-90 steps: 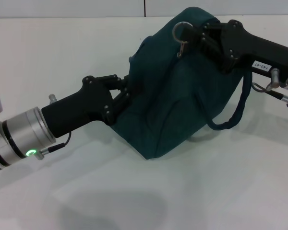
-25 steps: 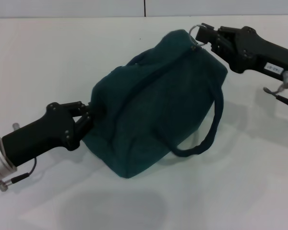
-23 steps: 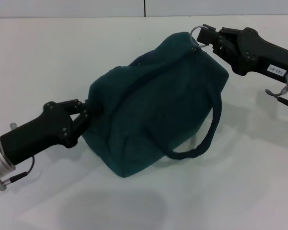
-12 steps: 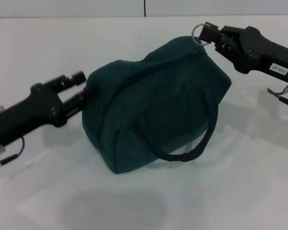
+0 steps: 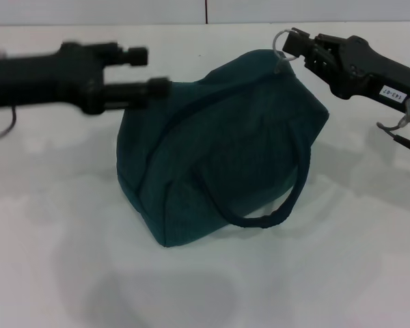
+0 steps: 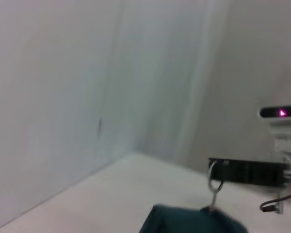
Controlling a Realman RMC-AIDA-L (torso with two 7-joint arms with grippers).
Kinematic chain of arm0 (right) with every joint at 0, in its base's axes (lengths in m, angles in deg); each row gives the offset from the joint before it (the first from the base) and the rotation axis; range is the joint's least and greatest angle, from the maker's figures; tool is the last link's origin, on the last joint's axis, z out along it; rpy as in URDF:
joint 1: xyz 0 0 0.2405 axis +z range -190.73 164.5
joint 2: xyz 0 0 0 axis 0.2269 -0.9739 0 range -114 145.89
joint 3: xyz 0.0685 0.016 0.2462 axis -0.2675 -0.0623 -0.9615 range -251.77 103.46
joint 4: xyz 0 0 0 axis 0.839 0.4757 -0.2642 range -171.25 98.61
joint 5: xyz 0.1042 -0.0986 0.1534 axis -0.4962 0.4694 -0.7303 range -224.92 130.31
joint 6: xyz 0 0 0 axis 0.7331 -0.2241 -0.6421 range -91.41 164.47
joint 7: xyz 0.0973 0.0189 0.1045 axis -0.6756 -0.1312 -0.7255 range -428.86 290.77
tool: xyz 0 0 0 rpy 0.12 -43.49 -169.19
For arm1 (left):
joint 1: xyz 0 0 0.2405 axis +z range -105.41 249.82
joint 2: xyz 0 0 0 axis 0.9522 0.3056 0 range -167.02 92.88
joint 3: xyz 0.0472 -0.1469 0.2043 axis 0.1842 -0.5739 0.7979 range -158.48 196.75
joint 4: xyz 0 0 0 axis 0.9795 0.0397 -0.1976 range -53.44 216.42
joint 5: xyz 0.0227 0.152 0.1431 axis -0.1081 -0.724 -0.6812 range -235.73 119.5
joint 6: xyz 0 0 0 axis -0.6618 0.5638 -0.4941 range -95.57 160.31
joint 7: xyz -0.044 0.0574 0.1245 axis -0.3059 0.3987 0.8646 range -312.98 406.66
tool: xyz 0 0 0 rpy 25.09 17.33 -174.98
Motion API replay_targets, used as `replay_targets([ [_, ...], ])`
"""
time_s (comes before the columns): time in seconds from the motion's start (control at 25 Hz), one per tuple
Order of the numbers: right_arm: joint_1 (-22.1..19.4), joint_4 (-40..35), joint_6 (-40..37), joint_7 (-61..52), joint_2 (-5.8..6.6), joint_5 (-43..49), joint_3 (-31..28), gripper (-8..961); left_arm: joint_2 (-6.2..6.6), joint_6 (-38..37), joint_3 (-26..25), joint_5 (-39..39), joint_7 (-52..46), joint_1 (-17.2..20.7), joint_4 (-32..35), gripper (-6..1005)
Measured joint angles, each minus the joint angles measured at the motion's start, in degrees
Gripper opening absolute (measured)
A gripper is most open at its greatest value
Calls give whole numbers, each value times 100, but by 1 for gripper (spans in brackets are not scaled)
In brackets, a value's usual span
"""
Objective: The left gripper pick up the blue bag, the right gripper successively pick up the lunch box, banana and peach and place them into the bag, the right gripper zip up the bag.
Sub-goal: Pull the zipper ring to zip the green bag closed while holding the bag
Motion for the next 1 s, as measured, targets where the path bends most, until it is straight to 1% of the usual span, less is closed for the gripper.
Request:
replay_targets([
  [0.04, 0, 3, 6, -2, -3, -1, 10, 20, -26, -6, 162, -199, -552, -97, 640, 723],
  [0.12, 2, 6, 6, -7, -13, -2, 28, 20, -43, -11, 563, -496, -1342, -235, 1520, 719],
  [0.24, -7, 12, 3, -8, -24, -4, 34, 20, -83, -9, 1263, -1070, -2121, -468, 2258, 713],
  [0.32, -19, 16, -8, -9, -27, -5, 35, 20, -130, 17, 1638, -1527, -2469, -648, 2427, 709],
  [0.4, -27, 18, -51, -13, -26, -5, 34, 20, -147, 47, 1940, -1830, -2626, -751, 2467, 704],
  [0.48, -38, 20, -71, -18, -27, -4, 35, 20, -150, 123, 2113, -1944, -2621, -746, 2457, 700],
  [0.52, -47, 22, -78, -24, -26, -3, 35, 20, -154, 285, 2271, -1998, -2593, -671, 2467, 698],
  [0.68, -93, 28, -117, -53, -26, 7, 42, 21, -155, 459, 2364, -2060, -2590, -595, 2521, 689],
  [1.0, -106, 28, -135, -63, -26, 33, 43, 21, -155, 504, 2343, -2039, -2582, -542, 2655, 643],
])
